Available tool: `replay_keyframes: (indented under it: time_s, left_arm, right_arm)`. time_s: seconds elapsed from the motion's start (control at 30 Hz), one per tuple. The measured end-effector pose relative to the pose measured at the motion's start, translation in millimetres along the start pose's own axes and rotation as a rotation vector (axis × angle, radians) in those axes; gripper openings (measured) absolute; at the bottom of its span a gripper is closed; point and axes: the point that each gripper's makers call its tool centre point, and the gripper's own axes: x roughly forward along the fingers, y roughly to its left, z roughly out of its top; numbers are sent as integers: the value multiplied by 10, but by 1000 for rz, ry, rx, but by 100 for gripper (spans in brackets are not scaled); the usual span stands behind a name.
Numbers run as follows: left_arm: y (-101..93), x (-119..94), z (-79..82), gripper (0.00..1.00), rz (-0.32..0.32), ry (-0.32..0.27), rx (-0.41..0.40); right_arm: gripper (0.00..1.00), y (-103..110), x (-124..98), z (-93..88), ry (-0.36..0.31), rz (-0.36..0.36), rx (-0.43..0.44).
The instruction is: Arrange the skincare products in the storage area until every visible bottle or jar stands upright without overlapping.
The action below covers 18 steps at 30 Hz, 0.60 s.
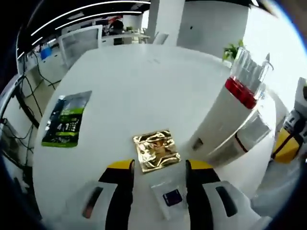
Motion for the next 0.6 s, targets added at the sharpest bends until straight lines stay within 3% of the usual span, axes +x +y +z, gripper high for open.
replay_keyframes:
  time_s: [0.13,0.6]
  left_arm:
    - [-16,79,-13,45,-36,-18,-84]
    - [-54,88,-41,40,-47,-28,-49]
  right_arm:
    - [0,-38,-16,1,-4,-13,9]
    - [0,-51,12,-40,13,-16,18]
